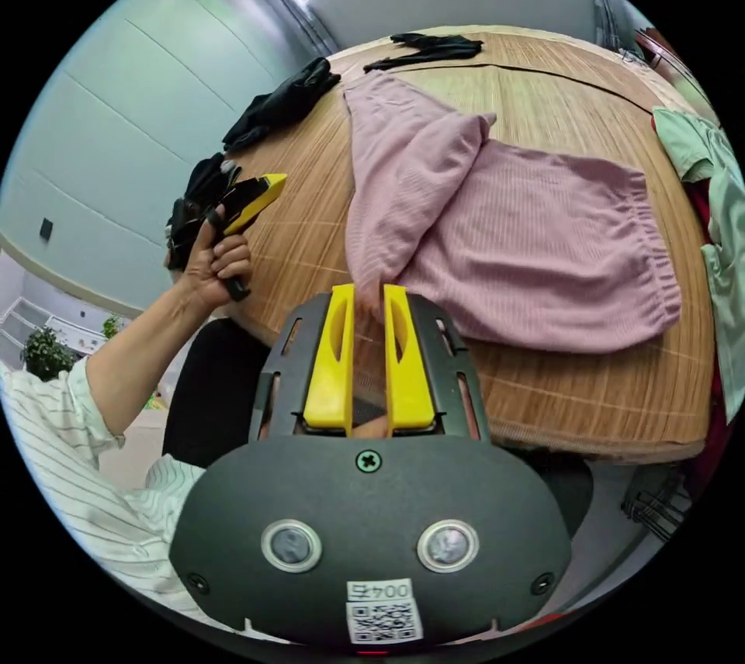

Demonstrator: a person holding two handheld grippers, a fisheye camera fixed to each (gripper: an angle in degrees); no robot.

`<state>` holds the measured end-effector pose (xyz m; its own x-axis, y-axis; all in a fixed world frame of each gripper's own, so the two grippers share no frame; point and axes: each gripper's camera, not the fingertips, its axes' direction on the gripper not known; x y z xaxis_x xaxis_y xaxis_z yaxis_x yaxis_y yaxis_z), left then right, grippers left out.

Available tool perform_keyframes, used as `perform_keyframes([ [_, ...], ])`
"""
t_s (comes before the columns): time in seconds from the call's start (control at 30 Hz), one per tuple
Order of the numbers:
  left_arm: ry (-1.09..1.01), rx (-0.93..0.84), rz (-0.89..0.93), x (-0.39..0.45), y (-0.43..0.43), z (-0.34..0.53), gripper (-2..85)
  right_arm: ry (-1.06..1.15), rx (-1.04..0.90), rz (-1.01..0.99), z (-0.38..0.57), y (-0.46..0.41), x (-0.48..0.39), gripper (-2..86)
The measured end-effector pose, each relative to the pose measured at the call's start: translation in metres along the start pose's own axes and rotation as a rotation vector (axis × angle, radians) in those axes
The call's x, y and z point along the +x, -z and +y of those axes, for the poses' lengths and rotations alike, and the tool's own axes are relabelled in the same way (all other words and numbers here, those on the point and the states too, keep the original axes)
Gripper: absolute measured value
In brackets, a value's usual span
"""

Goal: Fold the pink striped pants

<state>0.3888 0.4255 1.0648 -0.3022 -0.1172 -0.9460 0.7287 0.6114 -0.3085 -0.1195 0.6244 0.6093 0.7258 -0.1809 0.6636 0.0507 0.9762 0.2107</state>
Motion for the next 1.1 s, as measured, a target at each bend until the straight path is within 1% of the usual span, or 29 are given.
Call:
perform_keyframes([
  [0.03, -0.032, -0.005, 0.001, 0.016, 0.008, 0.008, 0.2, 0.006, 0.034, 0.038, 0.006, 0.013, 0.004, 8.6],
  [0.1, -0.064, -0.023, -0.027, 0.038, 0.017, 0.021, 0.2, -0.096, 0.193, 0.193, 0.022, 0.064, 0.05, 9.9],
  [0.13, -0.067, -0.025, -0.05, 0.05, 0.021, 0.029, 0.2, -0.133, 0.212, 0.217, 0.023, 0.074, 0.067, 10.2],
  [0.2, -0.076, -0.047, -0.054, 0.066, 0.02, 0.041, 0.3, -0.278, 0.222, 0.323, 0.027, 0.092, 0.136, 10.8],
  [0.27, -0.103, -0.102, -0.059, 0.084, 0.011, 0.051, 0.3, -0.367, 0.173, 0.264, 0.029, 0.089, 0.18, 11.9],
  [0.33, -0.177, -0.19, -0.137, 0.114, -0.01, 0.064, 0.4, -0.417, 0.123, 0.204, 0.03, 0.078, 0.207, 11.6],
  [0.37, -0.206, -0.209, -0.161, 0.122, -0.016, 0.066, 0.5, -0.426, 0.071, 0.18, 0.031, 0.068, 0.215, 9.8],
  [0.43, -0.316, -0.273, -0.236, 0.151, -0.039, 0.075, 0.9, -0.412, 0.103, 0.202, 0.038, 0.071, 0.207, 6.3],
  [0.5, -0.368, -0.294, -0.252, 0.168, -0.053, 0.078, 1.5, -0.324, 0.278, 0.163, 0.053, 0.1, 0.17, 4.5],
  [0.53, -0.373, -0.295, -0.244, 0.175, -0.061, 0.079, 2.4, -0.292, 0.315, 0.148, 0.057, 0.106, 0.158, 4.4],
  [0.6, -0.343, -0.315, -0.203, 0.179, -0.075, 0.078, 4.9, -0.128, 0.387, 0.116, 0.075, 0.115, 0.105, 4.2],
  [0.67, -0.277, -0.357, -0.171, 0.178, -0.092, 0.077, 10.3, -0.025, 0.401, 0.101, 0.089, 0.113, 0.067, 4.1],
  [0.73, -0.234, -0.387, -0.138, 0.179, -0.106, 0.077, 18.2, 0.052, 0.393, 0.087, 0.104, 0.104, 0.038, 4.0],
  [0.83, -0.24, -0.377, -0.121, 0.189, -0.107, 0.077, 22.0, 0.172, 0.344, 0.122, 0.123, 0.087, 0.0, 4.0],
  [0.97, -0.183, -0.368, -0.118, 0.18, -0.102, 0.074, 21.5, 0.216, 0.323, 0.148, 0.139, 0.08, -0.018, 4.1],
  [1.1, -0.05, -0.327, -0.05, 0.152, -0.087, 0.066, 14.5, 0.2, 0.313, 0.14, 0.146, 0.081, -0.015, 4.3],
])
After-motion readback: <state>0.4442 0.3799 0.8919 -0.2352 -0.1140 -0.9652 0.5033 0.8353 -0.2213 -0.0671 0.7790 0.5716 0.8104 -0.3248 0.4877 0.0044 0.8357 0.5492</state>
